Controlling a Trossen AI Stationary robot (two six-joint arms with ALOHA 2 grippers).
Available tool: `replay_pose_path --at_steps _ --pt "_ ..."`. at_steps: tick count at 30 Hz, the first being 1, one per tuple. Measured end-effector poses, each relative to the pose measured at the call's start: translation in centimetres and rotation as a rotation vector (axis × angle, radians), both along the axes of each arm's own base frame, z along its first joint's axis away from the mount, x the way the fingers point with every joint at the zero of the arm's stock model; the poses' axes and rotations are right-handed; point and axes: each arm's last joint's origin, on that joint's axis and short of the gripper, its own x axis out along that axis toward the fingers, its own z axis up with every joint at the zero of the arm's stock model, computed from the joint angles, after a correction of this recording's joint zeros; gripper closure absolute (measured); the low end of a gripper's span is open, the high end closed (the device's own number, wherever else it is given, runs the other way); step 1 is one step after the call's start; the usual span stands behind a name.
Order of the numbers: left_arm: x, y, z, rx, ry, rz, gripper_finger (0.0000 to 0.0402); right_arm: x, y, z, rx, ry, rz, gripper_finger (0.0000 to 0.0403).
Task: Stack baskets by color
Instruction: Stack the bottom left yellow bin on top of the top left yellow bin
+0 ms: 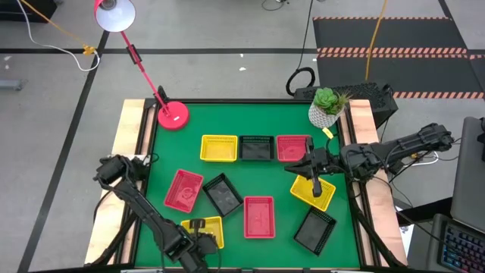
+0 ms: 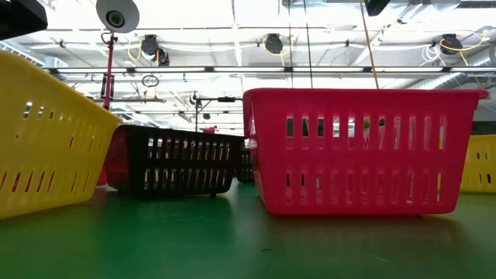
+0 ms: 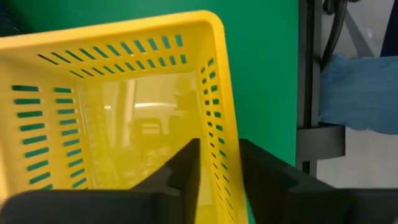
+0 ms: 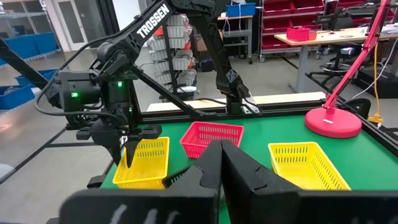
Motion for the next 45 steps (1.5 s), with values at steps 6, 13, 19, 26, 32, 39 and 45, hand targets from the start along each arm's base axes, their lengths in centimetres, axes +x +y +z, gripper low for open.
replay_pose_path --at_steps 6,13,19,26,32,39,45 --pt "0.0 0.0 0.0 -0.006 0.009 -0.019 0.0378 0.0 0.0 0.0 -0.001 0.0 0.0 0.0403" --pt "0.5 0.5 0.2 -0.088 0.077 0.006 0.0375 0.0 0.0 -0.1 -0.01 0.011 0.001 0.0403" --pt "0.3 0.9 1.6 -0.154 0.091 0.041 0.0392 0.0 0.0 -0.2 -0.012 0.018 0.001 0.0403" --pt "-0.5 1.8 5.2 -0.228 0.022 0.052 0.0387 0.0 0.0 -0.3 -0.013 0.023 0.0 0.0403" --pt "-1.4 2.7 8.1 -0.279 -0.052 0.027 0.0391 0.0 0.0 -0.3 -0.013 0.023 0.001 0.0403" --pt "-1.8 4.0 11.2 -0.257 -0.146 -0.063 0.0394 0.0 0.0 -0.3 -0.013 0.023 0.0 0.0403" --pt "-1.3 6.0 14.3 -0.099 -0.185 -0.109 0.0393 0.0 0.0 -0.3 -0.013 0.023 0.001 0.0403"
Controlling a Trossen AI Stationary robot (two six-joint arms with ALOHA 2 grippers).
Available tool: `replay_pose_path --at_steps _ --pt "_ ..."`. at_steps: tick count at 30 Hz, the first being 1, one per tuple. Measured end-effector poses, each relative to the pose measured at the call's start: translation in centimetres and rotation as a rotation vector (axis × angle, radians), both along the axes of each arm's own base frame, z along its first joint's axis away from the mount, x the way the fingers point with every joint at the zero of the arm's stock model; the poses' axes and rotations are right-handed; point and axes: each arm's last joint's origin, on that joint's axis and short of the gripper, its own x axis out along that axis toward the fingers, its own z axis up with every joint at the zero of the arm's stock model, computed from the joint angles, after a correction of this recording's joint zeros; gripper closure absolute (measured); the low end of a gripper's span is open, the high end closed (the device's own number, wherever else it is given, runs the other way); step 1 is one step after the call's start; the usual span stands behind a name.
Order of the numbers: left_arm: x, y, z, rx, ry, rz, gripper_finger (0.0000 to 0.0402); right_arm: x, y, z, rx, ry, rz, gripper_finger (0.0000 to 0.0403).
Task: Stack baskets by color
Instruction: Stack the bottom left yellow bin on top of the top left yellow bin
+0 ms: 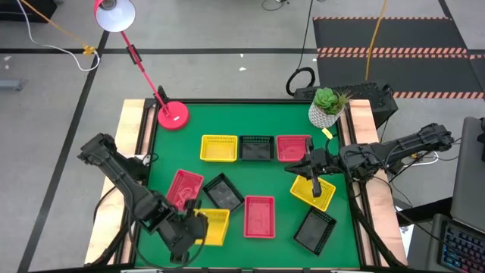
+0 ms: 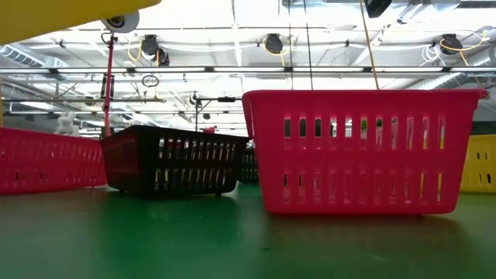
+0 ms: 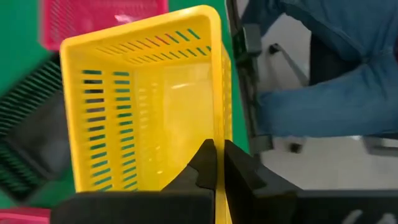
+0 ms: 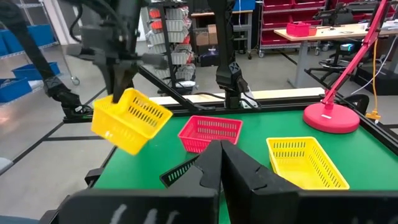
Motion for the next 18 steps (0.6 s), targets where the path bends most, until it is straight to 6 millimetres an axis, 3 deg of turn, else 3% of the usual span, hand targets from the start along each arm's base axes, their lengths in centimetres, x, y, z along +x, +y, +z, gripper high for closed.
replay_pose_path --at_steps 7,18 --pt "0.6 2.5 2.1 0.132 -0.005 -0.047 0.0394 0.0 0.0 0.0 0.005 0.003 -0.001 0.0403" --pt "1.8 6.8 1.8 0.278 0.104 -0.03 0.0393 0.0 0.0 -0.2 0.002 0.018 -0.001 0.0403"
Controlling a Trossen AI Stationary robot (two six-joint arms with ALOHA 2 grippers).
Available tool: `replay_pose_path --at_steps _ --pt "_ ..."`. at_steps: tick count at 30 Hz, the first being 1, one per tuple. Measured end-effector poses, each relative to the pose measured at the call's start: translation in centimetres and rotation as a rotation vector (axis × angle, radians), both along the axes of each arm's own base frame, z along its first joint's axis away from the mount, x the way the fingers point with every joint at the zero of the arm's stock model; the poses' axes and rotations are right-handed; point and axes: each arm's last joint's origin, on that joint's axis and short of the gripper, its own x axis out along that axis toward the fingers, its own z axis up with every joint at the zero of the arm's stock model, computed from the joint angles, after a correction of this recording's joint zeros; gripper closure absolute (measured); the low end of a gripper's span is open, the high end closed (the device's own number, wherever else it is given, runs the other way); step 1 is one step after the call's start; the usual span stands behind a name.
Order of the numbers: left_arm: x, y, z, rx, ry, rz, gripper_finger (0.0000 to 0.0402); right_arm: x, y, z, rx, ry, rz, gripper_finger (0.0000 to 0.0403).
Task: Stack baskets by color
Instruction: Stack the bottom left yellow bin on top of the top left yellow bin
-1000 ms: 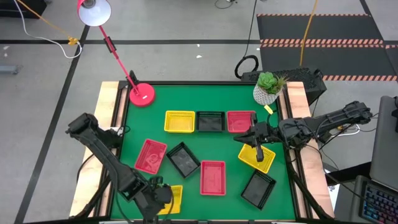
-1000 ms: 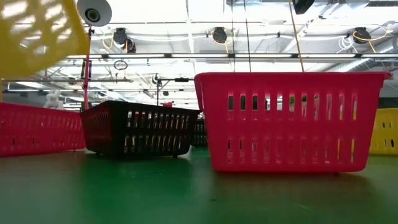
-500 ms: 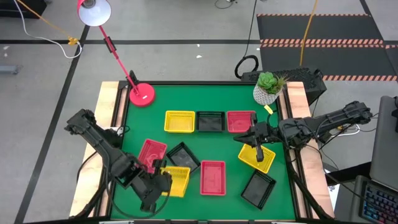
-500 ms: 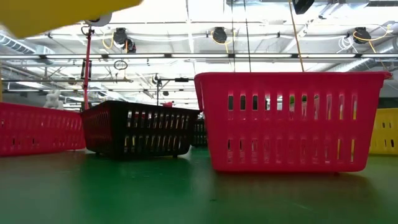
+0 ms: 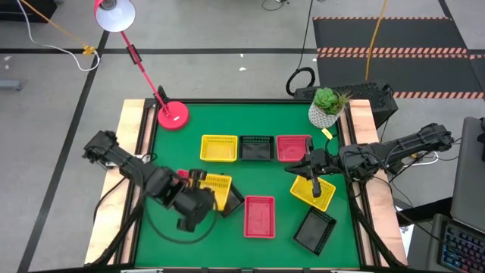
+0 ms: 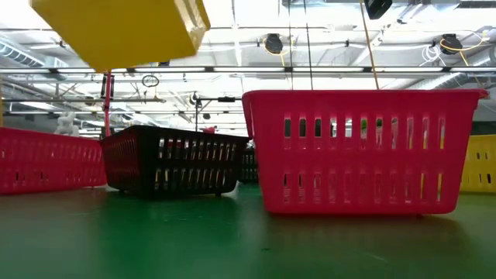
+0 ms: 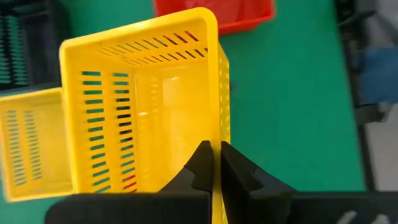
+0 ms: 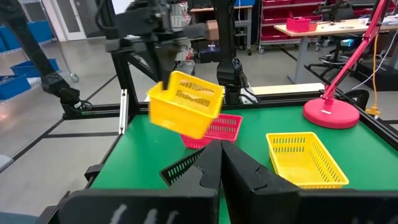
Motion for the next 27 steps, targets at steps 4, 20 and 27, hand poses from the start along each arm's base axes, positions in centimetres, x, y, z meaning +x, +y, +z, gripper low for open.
replay_pose_path --at_steps 4,20,27 --pt "0.5 1.5 -0.1 0.036 0.025 0.0 0.0388 0.0 0.0 0.0 0.0 0.0 0.0 0.0403" --pt "1.5 6.0 -0.2 0.221 0.087 -0.042 0.0394 0.0 0.0 0.0 -0.001 0.005 0.0 0.0403" --pt "1.8 7.7 0.8 0.275 0.084 -0.057 0.0394 0.0 0.0 -0.1 -0.002 0.005 0.0 0.0403"
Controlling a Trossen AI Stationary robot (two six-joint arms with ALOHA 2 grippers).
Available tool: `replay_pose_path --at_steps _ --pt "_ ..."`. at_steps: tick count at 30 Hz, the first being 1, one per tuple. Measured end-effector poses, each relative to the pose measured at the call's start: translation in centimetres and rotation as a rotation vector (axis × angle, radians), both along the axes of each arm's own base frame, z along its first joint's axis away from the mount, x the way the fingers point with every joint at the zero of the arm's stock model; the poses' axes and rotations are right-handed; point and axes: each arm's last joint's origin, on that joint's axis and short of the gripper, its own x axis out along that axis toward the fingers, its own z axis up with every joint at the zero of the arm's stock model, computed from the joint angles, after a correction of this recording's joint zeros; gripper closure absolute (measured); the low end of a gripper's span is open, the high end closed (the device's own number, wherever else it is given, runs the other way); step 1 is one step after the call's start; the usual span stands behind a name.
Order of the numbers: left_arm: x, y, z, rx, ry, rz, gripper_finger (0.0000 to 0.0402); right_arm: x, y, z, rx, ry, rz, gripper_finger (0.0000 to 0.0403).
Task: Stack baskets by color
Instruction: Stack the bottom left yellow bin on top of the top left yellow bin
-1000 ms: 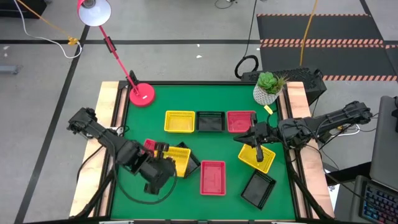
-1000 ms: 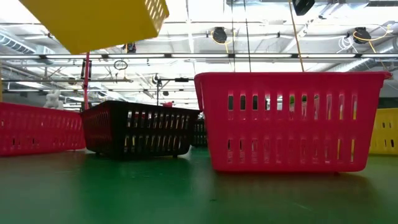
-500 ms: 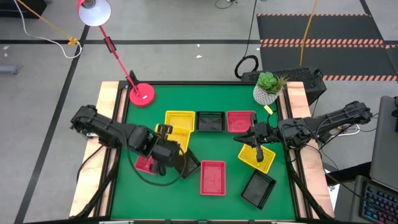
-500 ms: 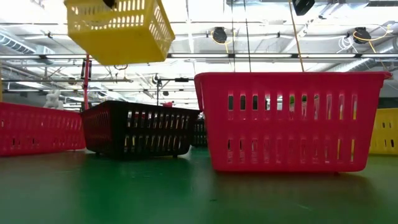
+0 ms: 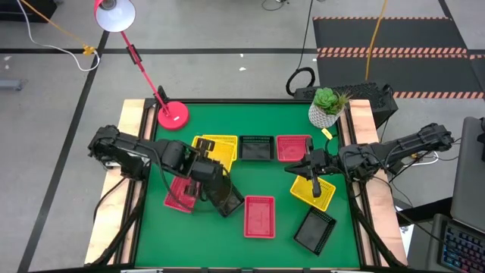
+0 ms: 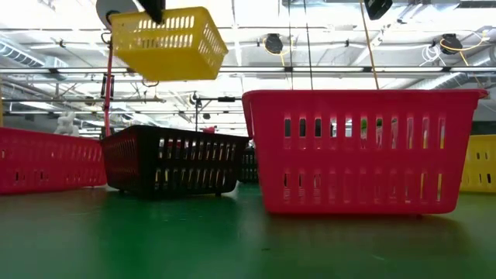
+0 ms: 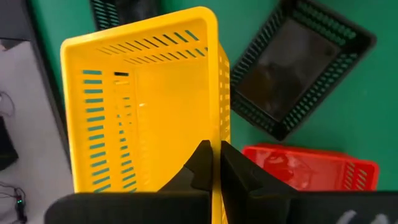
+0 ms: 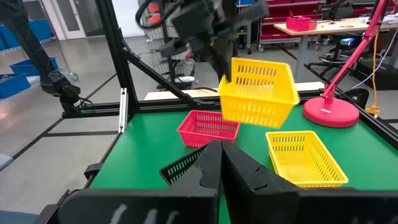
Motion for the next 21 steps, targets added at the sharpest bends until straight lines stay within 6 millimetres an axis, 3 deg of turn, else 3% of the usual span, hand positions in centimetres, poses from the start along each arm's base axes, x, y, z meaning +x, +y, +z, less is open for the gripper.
replay_pose_path --at_steps 10,17,21 --pt "-0.1 3.5 4.8 0.045 -0.129 0.047 0.0394 0.0 0.0 -0.1 -0.003 0.01 0.0 0.0403" --pt "0.0 6.8 5.2 0.054 -0.135 0.155 0.039 0.0 0.0 -0.1 -0.004 0.014 0.001 0.0403" --pt "0.2 7.7 5.2 0.034 -0.158 0.226 0.0394 -0.1 0.2 -0.3 -0.008 0.027 0.013 0.0403"
